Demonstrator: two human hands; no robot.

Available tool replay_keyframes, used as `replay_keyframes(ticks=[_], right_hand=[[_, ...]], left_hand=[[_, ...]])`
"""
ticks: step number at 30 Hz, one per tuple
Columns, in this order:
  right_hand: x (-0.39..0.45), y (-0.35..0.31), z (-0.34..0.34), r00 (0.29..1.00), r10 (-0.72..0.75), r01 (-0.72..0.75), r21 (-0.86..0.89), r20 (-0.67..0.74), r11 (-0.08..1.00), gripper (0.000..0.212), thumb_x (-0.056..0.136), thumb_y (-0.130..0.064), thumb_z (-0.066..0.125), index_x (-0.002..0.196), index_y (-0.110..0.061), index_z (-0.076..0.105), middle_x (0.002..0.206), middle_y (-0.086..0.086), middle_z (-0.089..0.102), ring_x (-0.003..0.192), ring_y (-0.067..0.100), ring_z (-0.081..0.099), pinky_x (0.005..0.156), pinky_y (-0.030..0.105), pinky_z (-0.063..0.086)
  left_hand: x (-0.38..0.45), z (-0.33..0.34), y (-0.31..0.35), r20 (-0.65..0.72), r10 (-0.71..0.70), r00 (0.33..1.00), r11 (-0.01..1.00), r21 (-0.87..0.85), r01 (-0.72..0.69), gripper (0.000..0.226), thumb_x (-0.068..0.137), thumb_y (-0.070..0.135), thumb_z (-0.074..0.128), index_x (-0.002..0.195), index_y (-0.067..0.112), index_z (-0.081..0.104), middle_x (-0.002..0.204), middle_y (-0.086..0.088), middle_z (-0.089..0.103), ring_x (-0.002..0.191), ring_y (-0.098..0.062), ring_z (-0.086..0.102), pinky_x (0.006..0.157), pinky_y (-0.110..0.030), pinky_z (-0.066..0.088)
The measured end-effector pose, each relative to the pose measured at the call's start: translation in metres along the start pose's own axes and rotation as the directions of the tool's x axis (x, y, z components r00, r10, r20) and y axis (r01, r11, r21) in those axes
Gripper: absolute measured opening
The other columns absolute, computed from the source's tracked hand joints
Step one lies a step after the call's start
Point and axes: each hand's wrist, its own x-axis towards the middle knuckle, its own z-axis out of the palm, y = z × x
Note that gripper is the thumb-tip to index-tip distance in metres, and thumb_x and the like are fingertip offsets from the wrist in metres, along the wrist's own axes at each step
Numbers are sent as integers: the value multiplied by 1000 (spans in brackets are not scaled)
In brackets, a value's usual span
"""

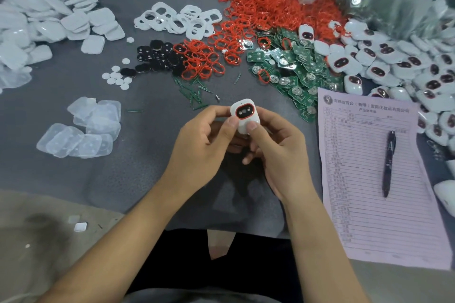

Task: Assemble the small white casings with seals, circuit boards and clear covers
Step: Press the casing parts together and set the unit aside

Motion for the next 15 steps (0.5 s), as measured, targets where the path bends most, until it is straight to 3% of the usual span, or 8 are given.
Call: replay_keyframes(ticks=[5, 10, 15], right_hand=[[0, 1, -2, 1000, 1, -3, -85, -24, 996, 23, 92, -11, 66, 113, -6, 74, 59, -2, 61, 46, 11, 50, 44, 26, 51], [-1, -1, 0, 1000, -7, 4, -127, -25, 992, 16, 92, -15, 66, 106, -12, 73, 68, -2, 69, 43, 12, 51, 39, 24, 44], [0, -1, 2, 999, 32, -32, -127, 0, 991, 8, 92, -28, 68, 96, -26, 74, 66, -6, 62, 44, 7, 43, 41, 17, 31]], left_hand=[[-1, -1, -1, 13, 14, 1000, 1000, 26, -15, 16, 106, 13, 57, 119, 11, 67, 94, -2, 80, 78, -15, 78, 69, -28, 63], [-2, 2, 1, -29, 13, 999, 999, 47, -12, 16, 105, 17, 61, 117, 13, 70, 94, 1, 79, 79, -14, 78, 68, -30, 64], [-1, 5, 2, -128, 14, 992, 999, 47, -8, 11, 102, 14, 65, 110, 13, 72, 92, 1, 75, 65, -18, 76, 56, -29, 62]])
